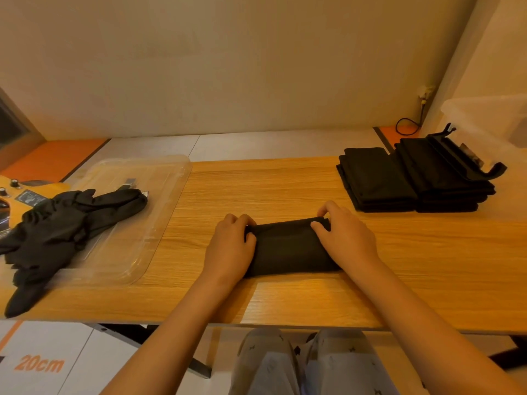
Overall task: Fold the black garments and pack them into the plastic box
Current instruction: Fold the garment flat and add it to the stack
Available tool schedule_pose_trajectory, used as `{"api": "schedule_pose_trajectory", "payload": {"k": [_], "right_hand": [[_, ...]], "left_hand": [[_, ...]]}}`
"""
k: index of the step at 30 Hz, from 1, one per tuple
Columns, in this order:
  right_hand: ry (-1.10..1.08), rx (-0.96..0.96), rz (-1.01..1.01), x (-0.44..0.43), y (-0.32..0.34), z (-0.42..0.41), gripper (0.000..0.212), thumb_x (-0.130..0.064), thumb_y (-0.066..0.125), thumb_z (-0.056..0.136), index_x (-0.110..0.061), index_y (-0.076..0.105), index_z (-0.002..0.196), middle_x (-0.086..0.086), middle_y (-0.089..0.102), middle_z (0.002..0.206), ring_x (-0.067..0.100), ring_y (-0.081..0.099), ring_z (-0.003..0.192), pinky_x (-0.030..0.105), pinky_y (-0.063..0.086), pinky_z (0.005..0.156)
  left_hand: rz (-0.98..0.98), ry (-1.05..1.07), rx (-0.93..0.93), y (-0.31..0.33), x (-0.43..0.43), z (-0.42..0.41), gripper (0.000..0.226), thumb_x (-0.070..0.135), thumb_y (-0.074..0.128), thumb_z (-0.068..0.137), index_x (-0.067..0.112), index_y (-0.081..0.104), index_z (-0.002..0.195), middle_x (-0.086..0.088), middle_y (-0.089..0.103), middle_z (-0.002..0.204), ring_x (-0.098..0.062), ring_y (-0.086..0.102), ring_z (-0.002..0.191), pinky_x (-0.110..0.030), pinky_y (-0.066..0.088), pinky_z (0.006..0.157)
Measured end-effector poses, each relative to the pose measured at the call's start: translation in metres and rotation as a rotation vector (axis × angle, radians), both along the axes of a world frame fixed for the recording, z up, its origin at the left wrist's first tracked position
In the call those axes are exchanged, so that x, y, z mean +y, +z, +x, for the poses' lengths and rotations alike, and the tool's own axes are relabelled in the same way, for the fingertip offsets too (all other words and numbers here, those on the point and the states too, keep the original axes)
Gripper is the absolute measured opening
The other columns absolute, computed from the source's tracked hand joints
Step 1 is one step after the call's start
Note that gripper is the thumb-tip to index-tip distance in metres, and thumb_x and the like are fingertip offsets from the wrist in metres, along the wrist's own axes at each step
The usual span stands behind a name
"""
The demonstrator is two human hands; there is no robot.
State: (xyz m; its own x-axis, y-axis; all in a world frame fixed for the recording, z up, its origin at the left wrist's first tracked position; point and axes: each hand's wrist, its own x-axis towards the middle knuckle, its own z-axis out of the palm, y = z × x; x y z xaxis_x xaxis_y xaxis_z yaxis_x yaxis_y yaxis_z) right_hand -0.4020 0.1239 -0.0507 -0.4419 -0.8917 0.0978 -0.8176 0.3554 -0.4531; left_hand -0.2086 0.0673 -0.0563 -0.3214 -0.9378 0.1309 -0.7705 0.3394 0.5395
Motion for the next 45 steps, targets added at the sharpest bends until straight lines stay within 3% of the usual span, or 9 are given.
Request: {"api": "schedule_pose_trajectory", "payload": {"k": [5,8,14,17,22,36,39,42,45], "right_hand": [[0.067,0.157,-0.237,0.013,0.013,0.009,0.033,-0.032,0.051,0.097,-0.022,0.053,0.128,-0.003,0.056,0.124,0.014,0.046,0.12,0.029,0.043,0.09],[0.291,0.267,-0.358,0.016,0.007,0.038,0.028,-0.024,0.049,0.094,-0.015,0.066,0.115,0.001,0.065,0.117,0.02,0.055,0.119,0.037,0.042,0.1],[0.333,0.347,-0.031,0.015,-0.024,0.049,0.054,-0.034,0.022,0.093,-0.018,0.062,0.126,-0.003,0.063,0.128,0.015,0.055,0.124,0.035,0.037,0.106],[0.371,0.337,0.048,0.017,-0.021,0.045,0.069,-0.042,0.0,0.091,-0.021,0.033,0.148,-0.004,0.034,0.153,0.011,0.025,0.143,0.031,0.008,0.116],[0.311,0.206,0.1,0.023,-0.018,0.015,0.054,-0.039,0.021,0.103,-0.027,0.009,0.154,-0.01,0.006,0.16,0.005,-0.001,0.146,0.033,0.001,0.12],[0.153,-0.199,-0.108,0.074,-0.01,0.026,0.055,-0.038,0.038,0.101,-0.026,0.02,0.152,-0.011,0.013,0.159,0.003,0.004,0.145,0.024,0.007,0.117],[0.085,-0.288,-0.217,0.102,-0.003,0.04,0.05,-0.034,0.046,0.099,-0.028,0.032,0.147,-0.016,0.027,0.151,0.002,0.019,0.141,0.025,0.021,0.115],[-0.008,-0.5,-0.343,0.142,0.004,0.052,0.02,-0.029,0.053,0.095,-0.036,0.055,0.115,-0.019,0.052,0.122,0.0,0.048,0.113,0.02,0.042,0.091],[-0.088,-0.835,-0.196,0.166,0.001,0.064,0.007,-0.03,0.058,0.092,-0.023,0.06,0.094,-0.003,0.064,0.095,0.011,0.061,0.092,0.02,0.048,0.075]], "left_hand": [[-0.157,-0.003,0.019,0.018,0.01,0.0,0.04,0.018,0.045,0.098,0.02,0.046,0.138,-0.001,0.05,0.132,-0.019,0.046,0.121,-0.036,0.044,0.096],[-0.257,-0.131,-0.056,0.017,0.022,-0.017,0.038,0.019,0.038,0.096,0.013,0.055,0.129,-0.004,0.058,0.124,-0.024,0.052,0.115,-0.037,0.041,0.097],[-0.171,-0.191,-0.291,-0.018,0.025,-0.021,0.08,0.043,-0.003,0.083,0.011,0.03,0.149,-0.005,0.033,0.154,-0.016,0.025,0.143,-0.023,-0.002,0.114],[-0.124,-0.208,-0.305,-0.017,0.022,-0.015,0.077,0.049,-0.001,0.085,0.018,0.021,0.152,0.001,0.024,0.158,-0.01,0.014,0.146,-0.026,-0.003,0.117],[-0.022,-0.217,-0.269,-0.013,0.019,-0.006,0.057,0.043,0.019,0.101,0.021,0.014,0.153,0.004,0.016,0.16,-0.008,0.006,0.147,-0.028,0.001,0.12],[0.118,-0.114,-0.082,0.011,0.024,-0.005,0.043,0.025,0.052,0.095,0.02,0.05,0.138,-0.001,0.053,0.136,-0.017,0.045,0.128,-0.039,0.04,0.105],[0.063,-0.071,-0.097,0.014,0.042,-0.001,0.036,0.023,0.051,0.095,0.02,0.057,0.13,-0.001,0.061,0.126,-0.019,0.053,0.117,-0.041,0.046,0.097],[0.027,-0.03,-0.072,0.015,0.068,0.006,0.032,0.019,0.045,0.096,0.022,0.062,0.122,0.002,0.066,0.116,-0.019,0.058,0.108,-0.039,0.047,0.091],[0.03,0.007,0.018,0.01,0.093,0.01,0.028,0.015,0.048,0.094,0.02,0.065,0.116,0.002,0.068,0.108,-0.017,0.061,0.097,-0.037,0.049,0.084]]}}
